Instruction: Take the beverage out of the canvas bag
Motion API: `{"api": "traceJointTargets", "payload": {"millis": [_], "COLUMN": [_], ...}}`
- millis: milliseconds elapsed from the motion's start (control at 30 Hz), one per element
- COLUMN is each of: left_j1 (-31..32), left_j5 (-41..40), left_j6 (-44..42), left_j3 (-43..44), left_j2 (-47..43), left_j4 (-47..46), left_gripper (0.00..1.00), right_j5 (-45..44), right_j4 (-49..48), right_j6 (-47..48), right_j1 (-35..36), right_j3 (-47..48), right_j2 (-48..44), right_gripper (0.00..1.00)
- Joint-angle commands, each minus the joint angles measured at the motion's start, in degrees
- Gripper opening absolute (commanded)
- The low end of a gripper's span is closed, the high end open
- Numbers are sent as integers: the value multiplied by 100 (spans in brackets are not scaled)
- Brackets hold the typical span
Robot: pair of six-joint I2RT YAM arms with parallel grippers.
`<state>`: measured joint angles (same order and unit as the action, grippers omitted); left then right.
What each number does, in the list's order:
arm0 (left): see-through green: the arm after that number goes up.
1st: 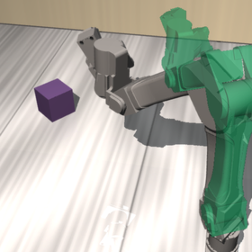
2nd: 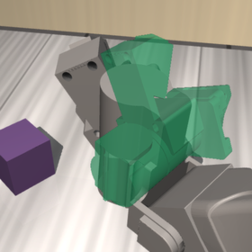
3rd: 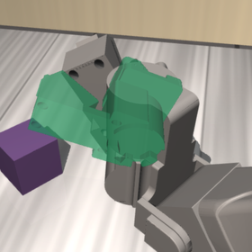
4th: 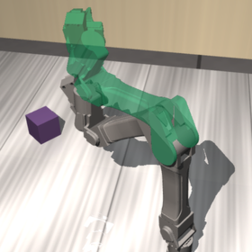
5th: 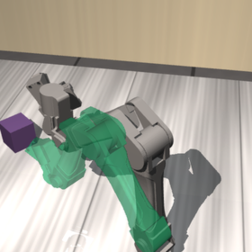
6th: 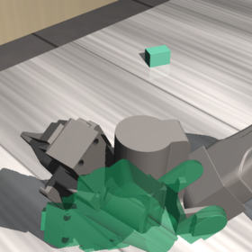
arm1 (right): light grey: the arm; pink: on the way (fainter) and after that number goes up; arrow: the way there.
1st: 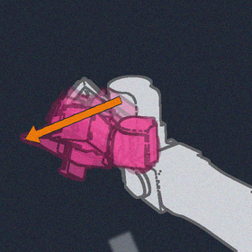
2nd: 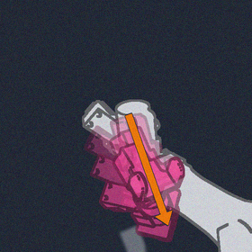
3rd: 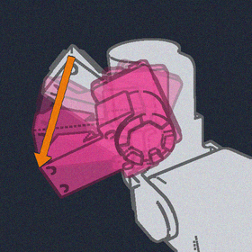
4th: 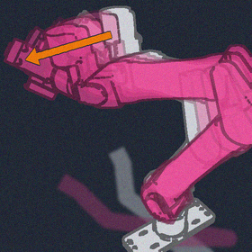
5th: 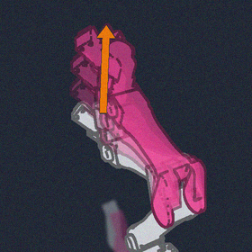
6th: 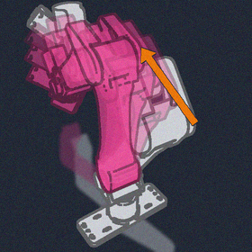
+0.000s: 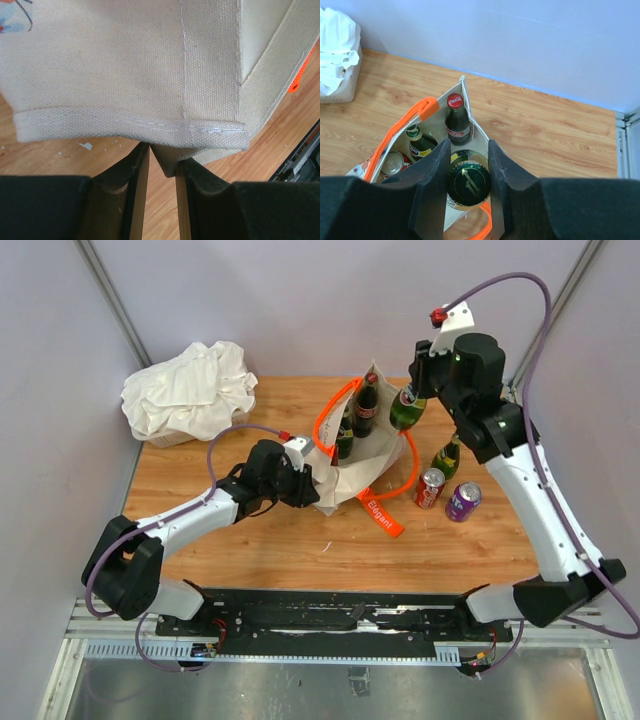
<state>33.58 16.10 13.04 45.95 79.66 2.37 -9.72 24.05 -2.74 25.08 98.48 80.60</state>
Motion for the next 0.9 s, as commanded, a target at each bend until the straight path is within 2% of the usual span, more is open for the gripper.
{"api": "traceJointTargets", "payload": {"millis": [0,400,867], "left_j1": [44,43,43], "left_j5": [-220,-337,-283], "left_j6": [-152,-161,-128], "left_j3": [26,142,73], "left_j2": [-52,14,7], "left_j4": [226,336,319], "left_gripper": [29,28,28], "right_j5": [-512,-1172,-1328], "right_j4": [-328,192,-337], "right_j6": [125,116,329], "right_j1": [100,146,-8], "right_j3": [40,-586,-563], "right_j2": [-756,-1515,-693], "right_gripper": [1,1,1]}}
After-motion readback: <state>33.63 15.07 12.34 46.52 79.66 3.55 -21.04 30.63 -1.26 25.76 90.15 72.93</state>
